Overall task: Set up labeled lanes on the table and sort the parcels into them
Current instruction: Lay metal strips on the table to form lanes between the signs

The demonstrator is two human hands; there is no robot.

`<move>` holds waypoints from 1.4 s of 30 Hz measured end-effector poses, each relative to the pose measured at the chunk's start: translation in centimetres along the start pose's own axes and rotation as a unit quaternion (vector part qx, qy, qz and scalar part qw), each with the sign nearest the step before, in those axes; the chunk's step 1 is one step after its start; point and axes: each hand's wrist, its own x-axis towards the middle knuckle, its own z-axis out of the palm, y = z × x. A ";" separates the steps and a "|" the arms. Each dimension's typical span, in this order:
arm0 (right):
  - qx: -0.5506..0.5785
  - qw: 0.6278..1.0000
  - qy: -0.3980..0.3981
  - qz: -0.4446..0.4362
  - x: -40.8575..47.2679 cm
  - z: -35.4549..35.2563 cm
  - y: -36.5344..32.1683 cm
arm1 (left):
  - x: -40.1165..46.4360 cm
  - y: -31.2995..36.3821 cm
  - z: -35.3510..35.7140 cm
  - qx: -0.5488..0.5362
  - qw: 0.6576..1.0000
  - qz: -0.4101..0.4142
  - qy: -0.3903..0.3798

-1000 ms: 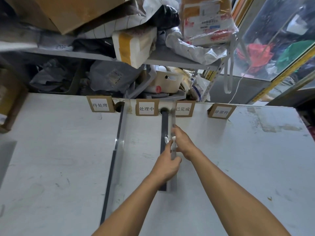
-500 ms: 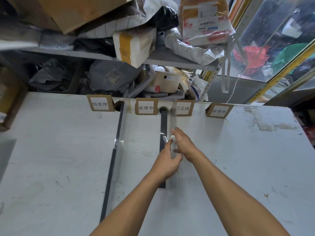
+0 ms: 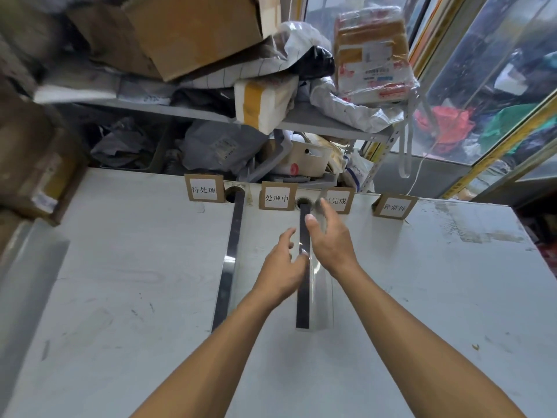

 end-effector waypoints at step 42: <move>-0.012 0.901 -0.430 0.052 -21.6 41.1 -22.6 | -21.1 -21.6 -40.1 0.127 0.950 -0.157 0.238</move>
